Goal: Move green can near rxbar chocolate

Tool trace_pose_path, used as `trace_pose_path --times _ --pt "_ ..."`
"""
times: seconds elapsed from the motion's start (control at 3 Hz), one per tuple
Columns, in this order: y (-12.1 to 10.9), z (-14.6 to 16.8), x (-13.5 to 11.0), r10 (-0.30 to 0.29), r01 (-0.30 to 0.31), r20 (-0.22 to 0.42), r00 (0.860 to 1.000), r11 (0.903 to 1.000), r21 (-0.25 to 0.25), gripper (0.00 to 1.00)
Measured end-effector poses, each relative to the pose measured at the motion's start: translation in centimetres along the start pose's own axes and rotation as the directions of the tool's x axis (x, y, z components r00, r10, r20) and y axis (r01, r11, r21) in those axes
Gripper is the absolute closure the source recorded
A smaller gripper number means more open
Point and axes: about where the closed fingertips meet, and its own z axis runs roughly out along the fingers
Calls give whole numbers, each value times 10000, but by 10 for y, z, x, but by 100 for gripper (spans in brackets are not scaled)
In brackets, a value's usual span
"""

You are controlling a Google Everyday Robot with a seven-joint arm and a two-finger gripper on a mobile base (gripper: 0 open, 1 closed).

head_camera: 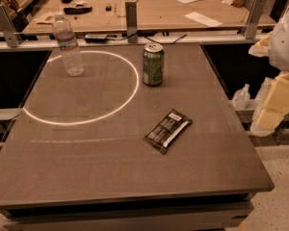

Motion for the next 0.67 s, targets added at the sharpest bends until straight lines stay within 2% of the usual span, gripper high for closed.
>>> trace_pose_path --times 0.33,0.67 --pt "0 0 0 0 0 1 10000 10000 2 0" --pt "-3 0 2 287 -280 555 9980 9995 -139 0"
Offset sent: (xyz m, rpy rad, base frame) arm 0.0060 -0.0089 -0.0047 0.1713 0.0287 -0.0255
